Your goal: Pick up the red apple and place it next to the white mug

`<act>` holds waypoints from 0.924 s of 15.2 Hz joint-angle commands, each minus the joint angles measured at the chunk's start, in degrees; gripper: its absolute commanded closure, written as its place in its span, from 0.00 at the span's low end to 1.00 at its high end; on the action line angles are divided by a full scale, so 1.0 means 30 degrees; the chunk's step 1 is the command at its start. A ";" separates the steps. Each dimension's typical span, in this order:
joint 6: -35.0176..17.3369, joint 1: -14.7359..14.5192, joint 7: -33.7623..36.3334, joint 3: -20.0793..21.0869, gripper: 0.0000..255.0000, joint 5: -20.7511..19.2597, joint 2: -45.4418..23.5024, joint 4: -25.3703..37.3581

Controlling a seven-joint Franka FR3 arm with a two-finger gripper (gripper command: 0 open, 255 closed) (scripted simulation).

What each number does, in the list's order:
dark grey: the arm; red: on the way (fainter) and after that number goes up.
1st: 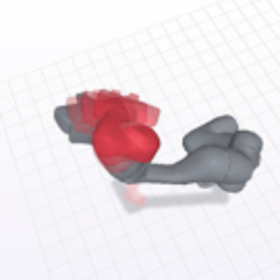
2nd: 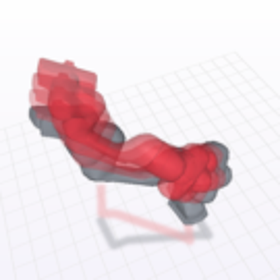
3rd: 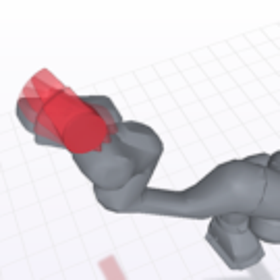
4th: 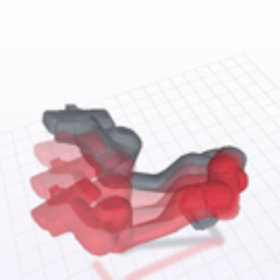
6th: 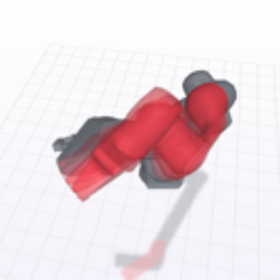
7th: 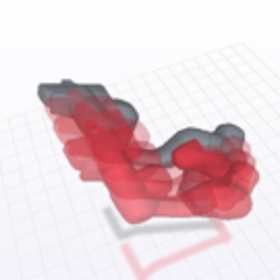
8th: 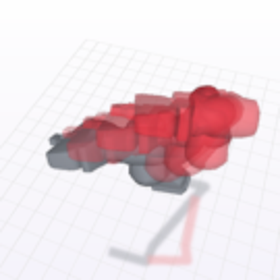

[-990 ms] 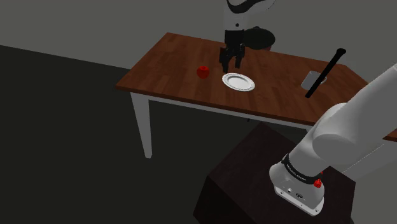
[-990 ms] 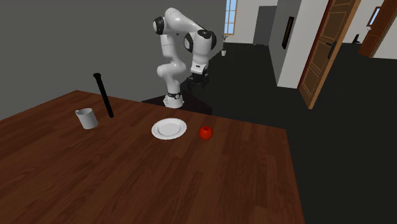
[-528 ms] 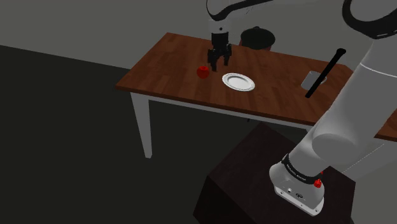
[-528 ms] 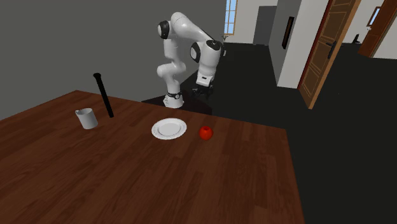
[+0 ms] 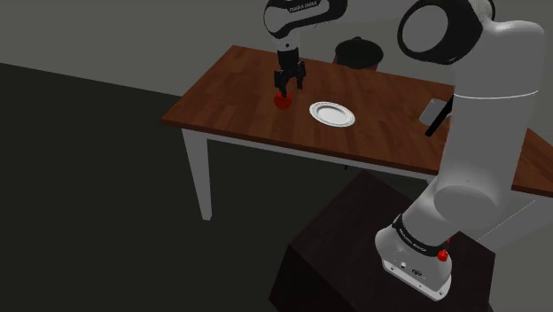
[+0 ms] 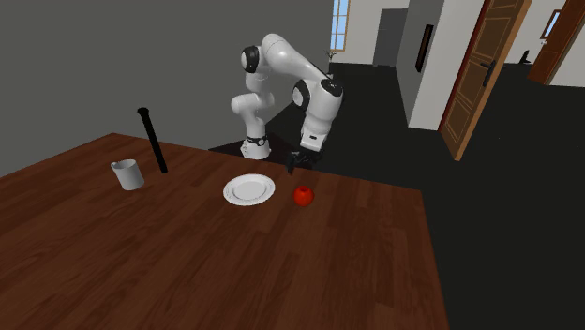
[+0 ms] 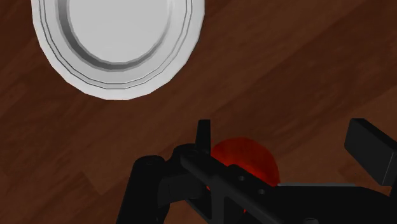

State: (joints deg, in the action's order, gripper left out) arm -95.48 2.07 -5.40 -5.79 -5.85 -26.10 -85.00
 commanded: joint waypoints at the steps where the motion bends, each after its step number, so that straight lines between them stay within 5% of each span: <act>1: 0.0560 0.0084 -0.0150 -0.0068 0.00 -0.0169 -0.1940 0.2486; 4: 0.1366 0.0192 -0.0336 -0.0144 0.00 -0.0318 -0.4053 0.5386; 14: -0.0790 0.0290 -0.0215 -0.0180 0.00 -0.0396 -0.3624 0.2812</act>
State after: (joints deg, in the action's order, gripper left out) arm -97.69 2.95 -6.07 -6.33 -7.04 -37.03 -76.36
